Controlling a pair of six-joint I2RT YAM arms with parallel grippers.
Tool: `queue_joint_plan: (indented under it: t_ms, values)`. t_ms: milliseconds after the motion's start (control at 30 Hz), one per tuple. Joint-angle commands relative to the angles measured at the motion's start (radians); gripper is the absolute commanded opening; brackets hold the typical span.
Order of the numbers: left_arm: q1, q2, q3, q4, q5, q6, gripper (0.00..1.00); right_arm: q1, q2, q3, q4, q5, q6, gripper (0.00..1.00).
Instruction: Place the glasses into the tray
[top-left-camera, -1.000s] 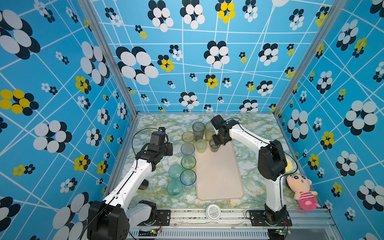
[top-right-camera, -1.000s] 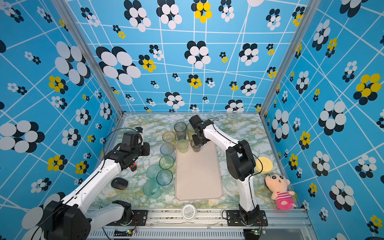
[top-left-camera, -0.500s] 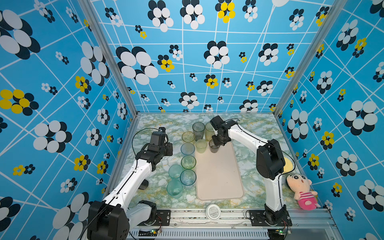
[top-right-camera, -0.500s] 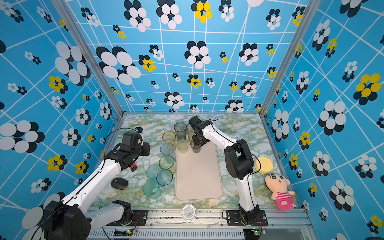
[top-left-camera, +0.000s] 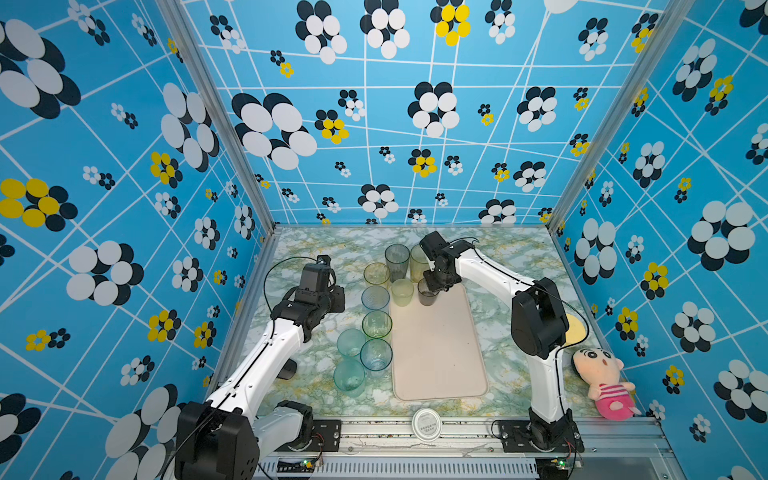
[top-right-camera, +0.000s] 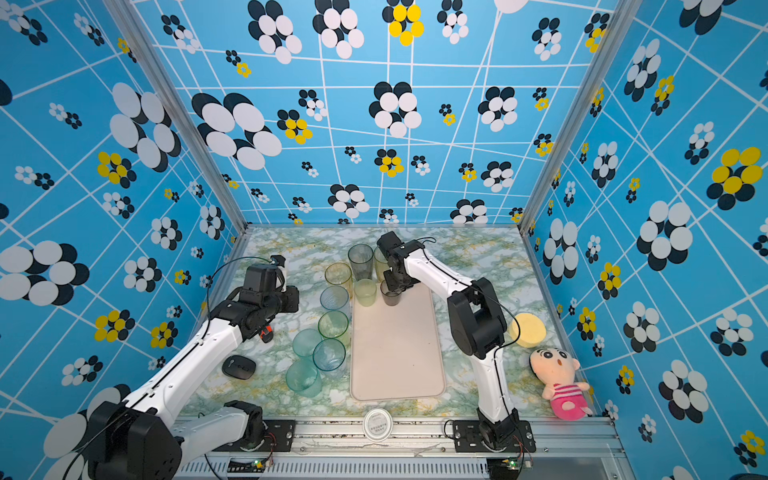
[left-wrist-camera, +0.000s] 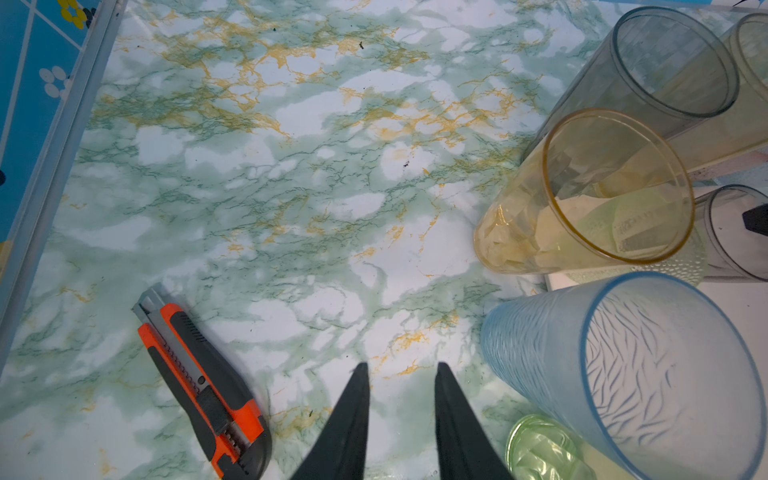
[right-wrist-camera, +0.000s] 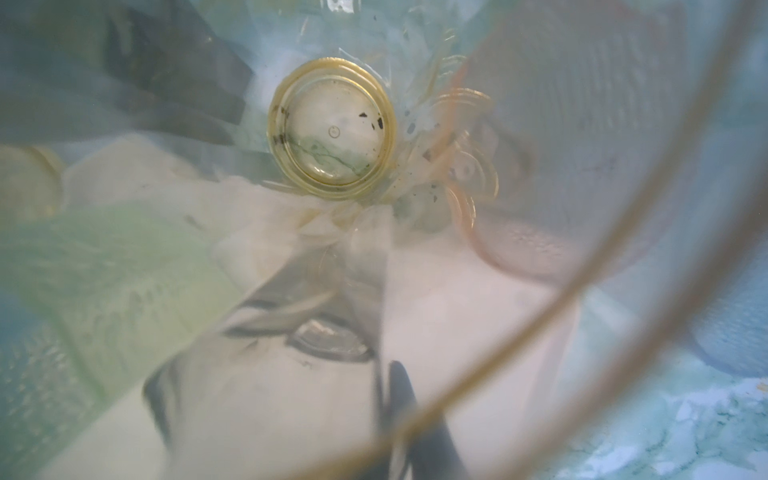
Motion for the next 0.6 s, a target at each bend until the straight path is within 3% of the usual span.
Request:
queue_joint_plan:
  t_ms: [0,567]
  values:
    - [0.007,-0.019,-0.008,-0.012,-0.002,0.017,0.3,-0.001,0.011,0.011,-0.009,0.007,0.015,0.14]
    - [0.008,-0.022,-0.011,-0.01,-0.003,0.015,0.29,-0.008,-0.052,-0.028,0.022,-0.01,0.02,0.18]
